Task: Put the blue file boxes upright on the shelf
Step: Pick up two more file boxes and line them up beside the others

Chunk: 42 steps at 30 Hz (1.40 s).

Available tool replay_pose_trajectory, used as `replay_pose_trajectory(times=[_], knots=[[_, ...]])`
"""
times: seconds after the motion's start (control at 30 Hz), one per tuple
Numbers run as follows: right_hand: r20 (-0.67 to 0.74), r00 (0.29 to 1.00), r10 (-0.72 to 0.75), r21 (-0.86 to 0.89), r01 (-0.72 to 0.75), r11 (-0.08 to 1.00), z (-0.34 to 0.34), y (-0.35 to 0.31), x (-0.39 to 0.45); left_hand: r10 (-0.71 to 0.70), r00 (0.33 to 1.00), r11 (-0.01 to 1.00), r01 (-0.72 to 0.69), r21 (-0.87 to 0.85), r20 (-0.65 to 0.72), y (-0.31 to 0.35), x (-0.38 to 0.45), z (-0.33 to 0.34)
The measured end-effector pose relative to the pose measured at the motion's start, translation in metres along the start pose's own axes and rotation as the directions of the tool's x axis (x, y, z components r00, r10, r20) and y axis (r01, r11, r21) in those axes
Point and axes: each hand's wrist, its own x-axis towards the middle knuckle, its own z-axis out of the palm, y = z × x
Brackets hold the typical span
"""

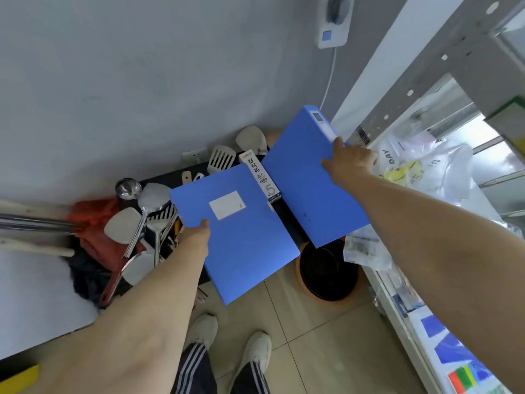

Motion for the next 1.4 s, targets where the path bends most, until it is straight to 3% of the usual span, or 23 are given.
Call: replay_pose_trajectory(times=[0.17,0.37,0.57,0.73,0.93,1.1,1.3,1.4], knots=[[0.085,0.996,0.016,0.277,-0.039,0.960,0.008,0.003,0.000,0.010,0.997,1.000,-0.009,-0.007,0.077,-0.006,-0.014,0.002],[0.088,0.994,0.065,0.408,-0.095,0.908,0.002,-0.004,-0.017,0.039,0.998,0.998,-0.036,-0.050,0.048,0.007,-0.072,-0.010],[0.158,0.985,0.062,0.360,-0.116,0.926,-0.031,-0.020,-0.051,0.094,0.986,0.994,-0.085,-0.073,0.137,0.044,-0.139,-0.015],[0.134,0.988,0.082,0.363,-0.126,0.923,-0.077,-0.018,-0.089,0.193,0.975,0.981,-0.192,-0.028,0.108,0.085,-0.193,-0.039],[0.087,0.987,0.137,0.624,-0.161,0.765,-0.140,-0.010,-0.146,0.465,0.867,0.879,-0.476,0.025,0.181,0.131,-0.285,-0.065],[0.027,0.963,0.267,0.774,-0.189,0.604,-0.189,0.001,-0.198,0.640,0.753,0.755,-0.653,0.060,0.152,0.157,-0.365,-0.097],[-0.052,0.891,0.452,0.883,-0.171,0.438,-0.233,0.009,-0.261,0.761,0.637,0.635,-0.770,0.060,0.123,0.159,-0.443,-0.126],[-0.072,0.842,0.534,0.925,-0.144,0.353,-0.244,0.011,-0.291,0.843,0.529,0.526,-0.848,0.055,0.098,0.147,-0.473,-0.129]])
